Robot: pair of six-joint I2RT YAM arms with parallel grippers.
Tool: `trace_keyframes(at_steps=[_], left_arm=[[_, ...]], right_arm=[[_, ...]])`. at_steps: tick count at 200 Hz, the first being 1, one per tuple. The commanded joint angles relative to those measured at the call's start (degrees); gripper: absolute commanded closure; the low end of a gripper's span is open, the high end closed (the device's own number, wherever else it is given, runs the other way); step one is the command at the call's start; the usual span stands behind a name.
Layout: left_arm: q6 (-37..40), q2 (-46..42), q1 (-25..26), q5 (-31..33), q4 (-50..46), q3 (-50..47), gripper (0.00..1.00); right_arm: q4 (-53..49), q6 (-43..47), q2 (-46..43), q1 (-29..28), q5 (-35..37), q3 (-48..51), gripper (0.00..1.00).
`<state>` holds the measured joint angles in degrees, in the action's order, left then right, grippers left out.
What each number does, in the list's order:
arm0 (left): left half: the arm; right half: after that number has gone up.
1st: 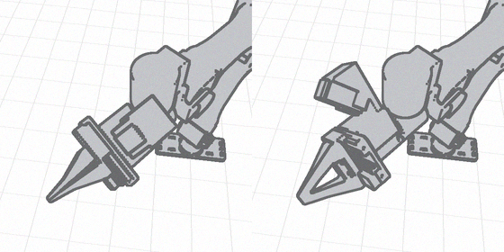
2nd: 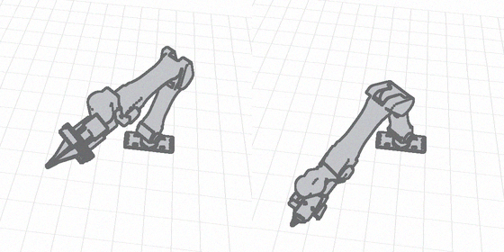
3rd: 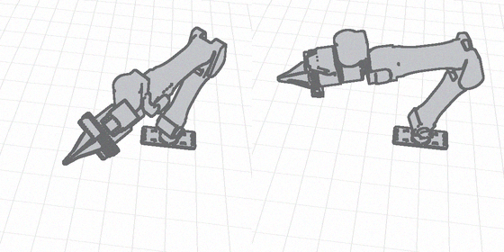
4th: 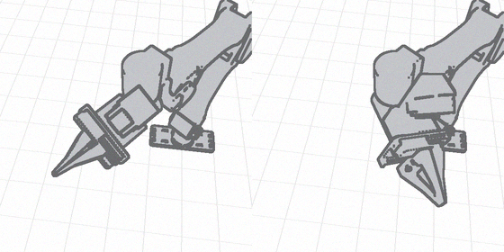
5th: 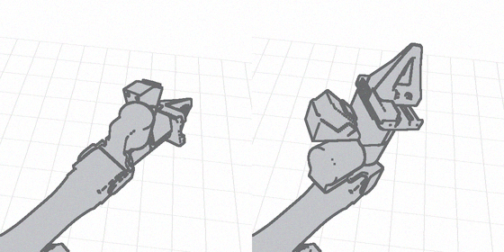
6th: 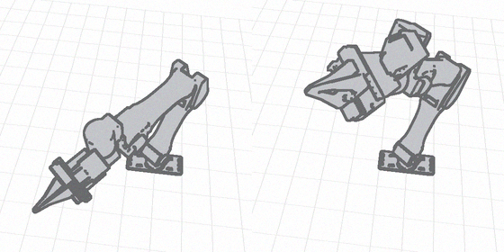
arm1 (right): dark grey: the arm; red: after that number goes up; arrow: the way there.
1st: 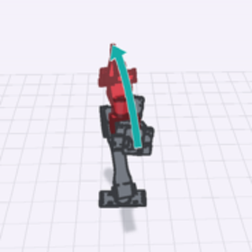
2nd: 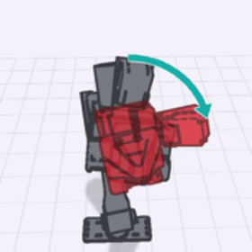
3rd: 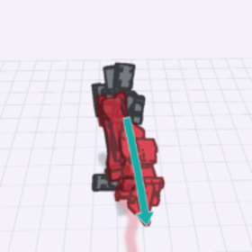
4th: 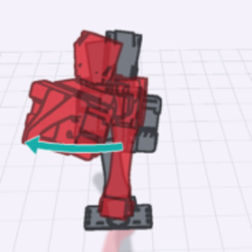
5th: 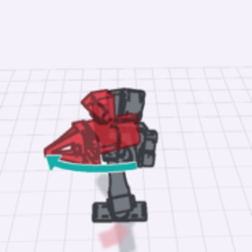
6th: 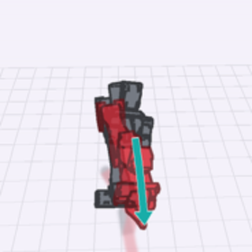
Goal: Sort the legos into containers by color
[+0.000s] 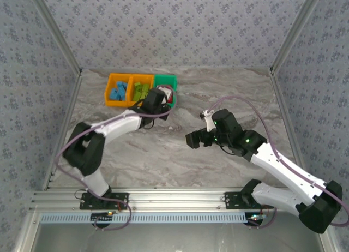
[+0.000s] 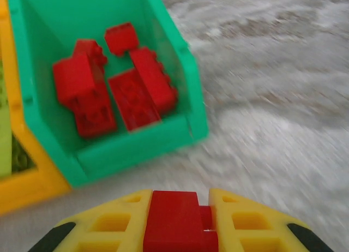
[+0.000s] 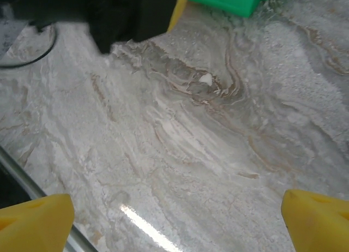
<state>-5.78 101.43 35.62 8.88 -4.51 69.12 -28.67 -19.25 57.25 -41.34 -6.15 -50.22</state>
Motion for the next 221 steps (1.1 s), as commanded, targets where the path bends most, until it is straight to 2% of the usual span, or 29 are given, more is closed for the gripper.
trace_keyframes(at_steps=[1,46,58,64,84,101,123,148,178,193,198,203,211,217,221], left_arm=[[3.36,6.58,-2.42,1.83,2.89,9.37,0.81],[3.93,18.54,-6.49,0.73,0.33,25.21,0.71],[4.45,20.67,-6.89,0.18,-1.19,28.59,0.64],[4.74,21.29,-7.03,-0.04,-1.88,29.7,0.61],[5.23,20.94,-7.14,-0.8,-2.6,30.62,0.6],[4.78,18.2,-7.14,-1.94,-2.18,28.76,0.59],[2.86,10.34,-7.15,-4.75,0.29,21.73,0.59],[-1.53,-5.04,-6.92,-7.0,5.03,7.22,0.59],[-4.23,-25.27,-6.44,-3.29,5.47,-11.04,0.58],[-3.72,-35.17,-6.54,2.28,3.52,-18.63,0.43],[-3.13,-38.02,-6.69,4.1,2.83,-21.04,0.3],[-2.47,-40.82,-6.85,5.85,2.17,-23.11,0.21],[-1.56,-44.66,-7.27,8.16,1.14,-26.23,0.18],[-1.0,-47.08,-7.8,9.48,0.85,-28.43,0.17],[-0.66,-48.4,-8.3,10.19,0.91,-29.86,0.16]], right_arm=[[0.0,-0.97,-1.44,0.37,1.93,1.32,0.0],[-0.49,-1.55,-4.15,0.78,1.93,2.89,0.0],[-0.93,-1.71,-4.7,0.91,2.22,2.9,0.0],[-1.12,-1.89,-4.86,0.91,2.41,2.93,0.0],[-1.92,-2.77,-5.82,1.09,3.82,3.71,0.0],[-2.56,-5.23,-7.14,1.47,9.12,5.23,0.0],[-3.15,-6.7,-8.94,3.42,16.86,7.61,0.0],[-2.33,-5.09,-9.14,6.28,29.65,10.8,0.0],[9.12,1.55,-7.26,13.83,40.98,16.55,0.0],[17.89,4.1,-4.7,20.39,41.36,19.54,0.0],[20.62,4.48,-3.56,22.75,40.84,20.59,0.0],[23.79,4.98,-2.22,25.14,39.77,21.49,0.0],[30.54,7.63,0.24,28.17,37.59,22.76,0.0],[28.11,4.99,2.28,31.07,35.9,21.27,0.0],[30.23,5.59,3.61,32.22,35.08,20.92,0.0]])
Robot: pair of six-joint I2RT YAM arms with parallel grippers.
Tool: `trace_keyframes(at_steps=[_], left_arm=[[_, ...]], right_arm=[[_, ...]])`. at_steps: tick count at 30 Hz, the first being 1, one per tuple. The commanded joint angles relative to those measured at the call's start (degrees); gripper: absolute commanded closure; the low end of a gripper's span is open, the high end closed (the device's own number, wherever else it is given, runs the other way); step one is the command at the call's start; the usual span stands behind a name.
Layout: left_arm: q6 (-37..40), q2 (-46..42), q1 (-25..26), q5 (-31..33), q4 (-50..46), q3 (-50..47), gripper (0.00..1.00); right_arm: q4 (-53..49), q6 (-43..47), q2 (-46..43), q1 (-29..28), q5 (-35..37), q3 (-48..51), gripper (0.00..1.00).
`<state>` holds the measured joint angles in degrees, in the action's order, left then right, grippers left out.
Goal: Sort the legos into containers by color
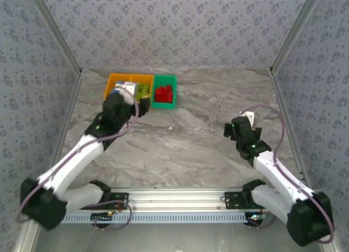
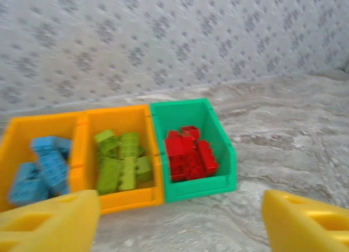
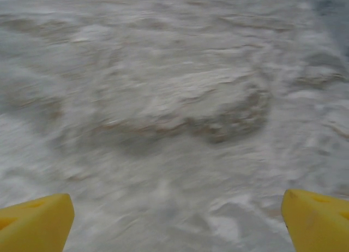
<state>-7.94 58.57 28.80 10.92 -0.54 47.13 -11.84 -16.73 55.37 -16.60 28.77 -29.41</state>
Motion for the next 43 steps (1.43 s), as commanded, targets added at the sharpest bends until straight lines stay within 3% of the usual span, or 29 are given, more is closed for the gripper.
trace_keyframes(at_steps=[1,5,8,9,11,13,15,18,20,22,23,26,28,37,43], left_arm=[[1.56,-5.86,-1.65,8.33,-3.03,-8.34,0.15],[3.89,-10.68,-6.54,8.76,-1.51,-15.27,0.02],[6.49,-10.72,-9.62,8.96,3.31,-19.7,0.01],[7.62,-10.34,-10.61,8.95,5.85,-21.3,0.01],[8.73,-8.91,-12.79,9.62,11.97,-24.52,0.01],[9.0,-6.27,-15.43,9.34,18.57,-27.16,0.01],[8.35,-2.95,-18.49,7.49,22.09,-27.97,0.01],[7.1,3.69,-23.65,2.66,27.51,-27.92,0.01],[5.13,10.81,-26.99,-0.43,36.39,-28.35,0.01],[3.72,18.01,-30.47,-5.42,42.41,-26.77,0.01],[3.66,20.64,-32.02,-9.4,41.91,-24.73,0.01],[6.1,28.52,-31.1,-11.31,43.29,-21.57,0.01],[7.08,29.68,-29.3,-8.73,50.8,-24.82,0.01],[6.36,29.24,-29.46,-7.35,46.99,-23.5,0.01],[6.45,29.29,-29.43,-7.4,47.16,-23.49,0.01]], right_arm=[[13.72,3.14,5.91,7.82,-0.07,0.08,0.0],[30.28,12.69,15.33,9.56,0.49,2.42,0.0],[38.74,15.93,23.19,11.61,-1.21,2.84,0.0],[35.99,13.97,23.98,11.87,-1.4,1.3,0.0],[46.94,15.63,25.4,12.15,-2.86,3.85,0.0],[57.54,15.79,29.85,15.35,-10.98,6.64,0.0],[50.97,15.99,29.6,15.68,-14.08,4.01,0.0],[67.97,17.49,34.04,16.48,-18.55,9.97,0.0],[58.97,16.56,31.61,17.26,-19.78,7.77,0.0],[61.29,16.03,31.92,17.28,-18.23,8.9,0.0],[60.78,15.92,31.76,17.25,-17.98,8.71,0.0],[61.19,16.26,31.88,16.78,-17.23,8.59,0.0],[61.09,16.2,31.79,17.19,-18.38,8.76,0.0],[59.15,17.53,31.86,17.86,-23.82,7.71,0.0],[59.73,17.54,31.88,17.74,-23.72,7.96,0.0]])
